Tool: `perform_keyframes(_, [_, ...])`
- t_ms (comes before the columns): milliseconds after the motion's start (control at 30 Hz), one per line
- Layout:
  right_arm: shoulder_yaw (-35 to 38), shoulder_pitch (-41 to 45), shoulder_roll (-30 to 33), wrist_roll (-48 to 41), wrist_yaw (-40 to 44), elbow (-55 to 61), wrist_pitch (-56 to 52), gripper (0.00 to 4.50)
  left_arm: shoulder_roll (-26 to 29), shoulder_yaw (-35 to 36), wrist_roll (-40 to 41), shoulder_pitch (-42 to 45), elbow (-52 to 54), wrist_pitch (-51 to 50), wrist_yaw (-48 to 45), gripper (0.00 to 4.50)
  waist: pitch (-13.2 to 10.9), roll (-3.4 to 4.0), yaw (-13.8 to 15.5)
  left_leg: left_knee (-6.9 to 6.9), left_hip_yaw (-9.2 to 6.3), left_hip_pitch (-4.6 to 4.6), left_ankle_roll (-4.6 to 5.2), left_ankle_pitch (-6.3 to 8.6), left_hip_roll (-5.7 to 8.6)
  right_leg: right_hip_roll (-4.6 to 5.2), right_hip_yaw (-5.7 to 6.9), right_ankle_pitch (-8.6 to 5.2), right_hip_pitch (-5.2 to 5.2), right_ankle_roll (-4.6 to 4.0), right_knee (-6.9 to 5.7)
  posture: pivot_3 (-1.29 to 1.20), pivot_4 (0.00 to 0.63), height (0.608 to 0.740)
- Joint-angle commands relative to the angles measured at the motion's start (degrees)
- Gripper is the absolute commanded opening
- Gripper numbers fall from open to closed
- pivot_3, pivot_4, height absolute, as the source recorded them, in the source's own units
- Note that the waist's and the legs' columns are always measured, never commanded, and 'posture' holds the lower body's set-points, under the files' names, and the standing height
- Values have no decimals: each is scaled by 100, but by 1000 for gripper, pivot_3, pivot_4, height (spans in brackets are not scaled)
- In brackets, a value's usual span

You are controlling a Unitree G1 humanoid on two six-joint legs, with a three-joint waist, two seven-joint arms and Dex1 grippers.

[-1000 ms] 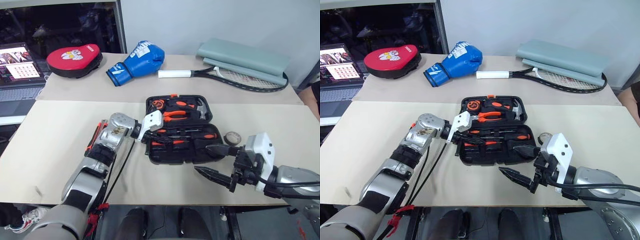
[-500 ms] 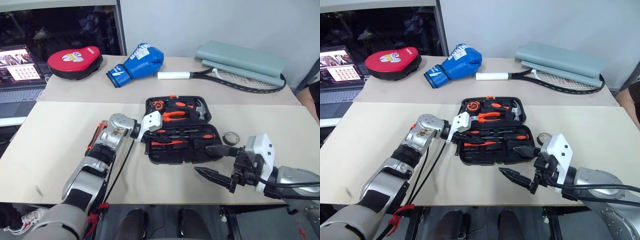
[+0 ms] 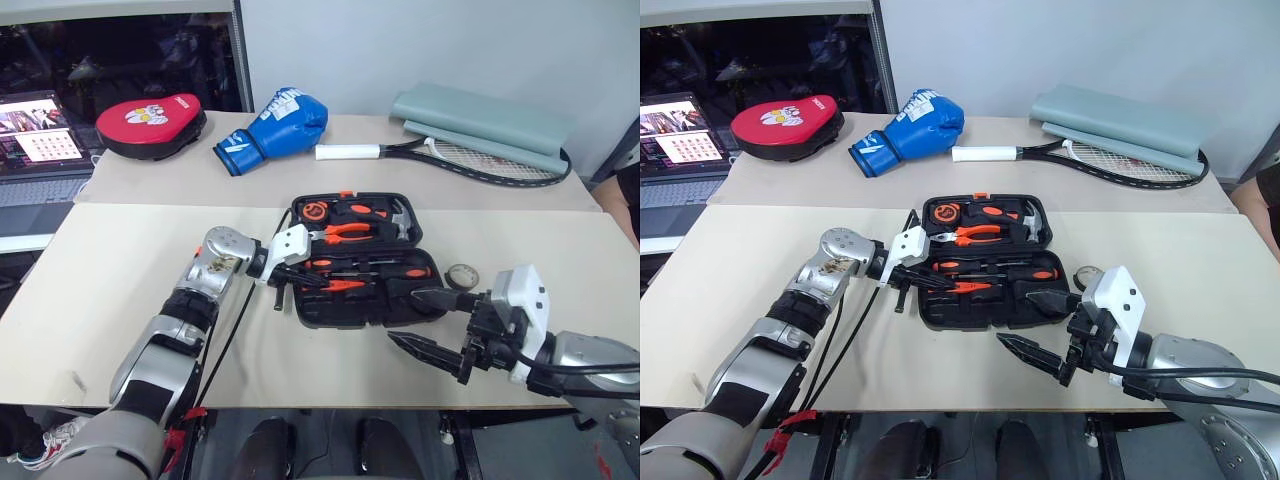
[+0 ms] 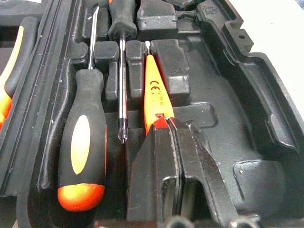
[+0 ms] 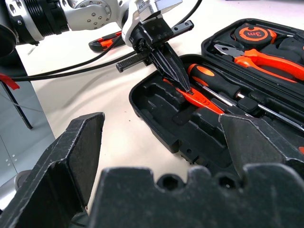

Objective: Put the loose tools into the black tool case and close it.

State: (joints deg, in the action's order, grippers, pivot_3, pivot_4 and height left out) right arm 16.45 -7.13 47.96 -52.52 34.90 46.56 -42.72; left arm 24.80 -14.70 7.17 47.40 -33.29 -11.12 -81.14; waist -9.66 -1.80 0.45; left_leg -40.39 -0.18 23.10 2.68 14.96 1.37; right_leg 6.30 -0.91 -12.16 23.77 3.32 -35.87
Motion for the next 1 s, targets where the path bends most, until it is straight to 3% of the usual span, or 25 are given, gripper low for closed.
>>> perform_keyframes(33, [317, 264, 198, 23, 169, -69, 170, 4500, 521, 408, 277, 40, 849, -640, 5, 1005, -1, -1, -8, 0, 2, 17, 0, 0, 2, 0, -3, 1, 24, -1, -6, 0, 150, 736])
perform_keyframes(200, [546, 799, 526, -5, 580, -523, 246, 4500, 1605, 1264, 899, -383, 2121, -1807, 65, 2913, -2, 0, -70, 9, 4, 29, 0, 0, 3, 0, -6, 2, 45, -3, -10, 0, 150, 736])
perform_keyframes(333, [284, 1429, 705, 45, 1044, -939, 338, 4500, 2653, 2181, 1244, -1513, 2922, -2400, 165, 4397, -4, 4, -142, 32, 6, 14, 0, 0, 1, 2, -6, -1, 41, -7, -2, 0, 150, 736])
perform_keyframes(533, [-252, 2339, 657, 31, 1621, -1432, 350, 4500, 3587, 4126, 1276, -3920, 3480, -2453, 315, 4461, -13, 3, -140, 56, 8, 6, -2, 0, -7, 4, -1, -9, 48, -22, -2, 0, 150, 736])
perform_keyframes(733, [-704, 2749, 468, 275, 1953, -1694, 461, 4500, 3733, 5363, 1384, -5344, 3901, -2509, 341, 4461, -16, 5, -5, 59, 2, 2, -16, 5, -9, 29, 17, -12, 50, -27, 15, 0, 150, 736])
perform_keyframes(867, [-861, 2919, 347, 397, 2039, -1793, 473, 4500, 3851, 5016, 1643, -5147, 4398, -3158, 735, 4461, -16, 5, 49, 58, -4, 0, -19, 6, -8, 38, 25, -10, 51, -25, 22, 0, 150, 736])
perform_keyframes(1000, [-862, 2932, 287, 395, 2027, -1703, 403, 4500, 4308, 3943, 1587, -4583, 4786, -4287, 1394, 4461, -16, 5, 26, 61, -2, 7, -26, 8, -8, 33, 19, -9, 48, -29, 11, 0, 150, 736])
